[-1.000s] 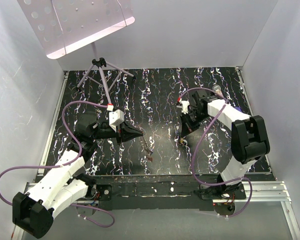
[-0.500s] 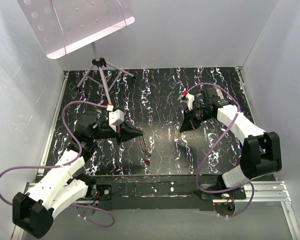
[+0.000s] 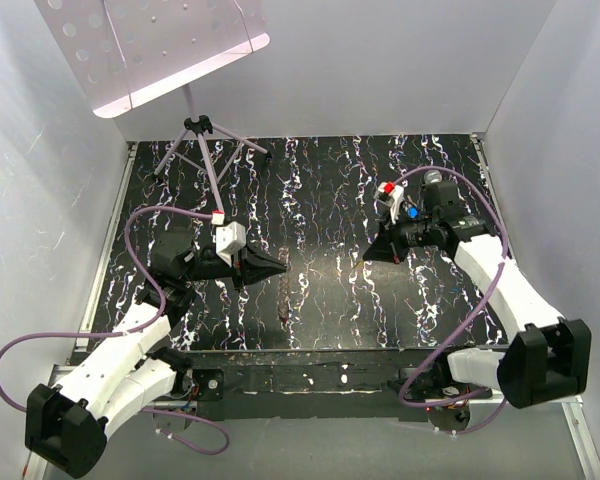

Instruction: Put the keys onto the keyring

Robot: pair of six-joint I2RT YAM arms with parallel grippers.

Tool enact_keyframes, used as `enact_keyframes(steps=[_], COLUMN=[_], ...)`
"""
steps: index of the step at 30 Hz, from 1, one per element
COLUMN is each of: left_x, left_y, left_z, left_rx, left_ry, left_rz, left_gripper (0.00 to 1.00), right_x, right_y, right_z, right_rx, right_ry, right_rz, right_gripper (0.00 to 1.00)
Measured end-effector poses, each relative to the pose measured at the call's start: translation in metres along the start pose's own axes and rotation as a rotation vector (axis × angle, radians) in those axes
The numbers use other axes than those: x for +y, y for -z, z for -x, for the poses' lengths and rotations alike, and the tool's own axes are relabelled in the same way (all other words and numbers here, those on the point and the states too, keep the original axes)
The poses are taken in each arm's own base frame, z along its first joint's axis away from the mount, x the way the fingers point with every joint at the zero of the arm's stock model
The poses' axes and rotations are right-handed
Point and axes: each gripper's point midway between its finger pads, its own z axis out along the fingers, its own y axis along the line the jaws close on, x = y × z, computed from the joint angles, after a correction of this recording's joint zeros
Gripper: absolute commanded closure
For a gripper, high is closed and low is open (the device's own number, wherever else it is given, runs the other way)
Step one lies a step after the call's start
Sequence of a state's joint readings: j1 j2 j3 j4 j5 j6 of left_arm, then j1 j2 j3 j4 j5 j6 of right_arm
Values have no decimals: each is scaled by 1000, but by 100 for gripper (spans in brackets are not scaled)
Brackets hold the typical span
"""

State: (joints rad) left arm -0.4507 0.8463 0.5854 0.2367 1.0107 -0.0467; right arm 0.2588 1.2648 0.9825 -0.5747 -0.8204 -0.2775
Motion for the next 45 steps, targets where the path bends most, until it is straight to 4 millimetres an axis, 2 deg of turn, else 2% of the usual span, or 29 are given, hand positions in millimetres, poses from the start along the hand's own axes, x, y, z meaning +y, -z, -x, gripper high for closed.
enact_keyframes(steps=[5,7,10,14,18,22,28,33,38,45], left_x=[-3,-5,-8,-9,-6,0,0,-5,-9,-19], left_y=[-1,-2,-2,-5,-11,-18,-21,-18,-22,-27], left_z=[11,19,32,53,68,73,79,69,51,32], left_rx=[-42,-67,-98,-144,-176,-188,-224,-244,-215,-180], left_ry=[-1,-10,-23,-61,-93,-105,-152,-211,-278,-366], left_rz=[-11,-24,-38,-65,-103,-139,-170,-185,-213,-249], left_gripper=[100,100,100,100,100,100,100,100,100,100], right_x=[25,37,54,81,111,134,156,163,158,153], right_y=[30,48,69,91,99,86,45,25,12,-5], right_z=[25,48,72,85,89,70,46,57,69,60], right_rx=[-8,-18,-51,-109,-191,-205,-191,-226,-286,-301], right_ry=[111,181,280,409,562,722,913,1027,1097,1121], right_rz=[-12,-26,-52,-65,1,127,261,265,219,216], right_gripper=[99,99,99,99,99,99,99,99,99,99])
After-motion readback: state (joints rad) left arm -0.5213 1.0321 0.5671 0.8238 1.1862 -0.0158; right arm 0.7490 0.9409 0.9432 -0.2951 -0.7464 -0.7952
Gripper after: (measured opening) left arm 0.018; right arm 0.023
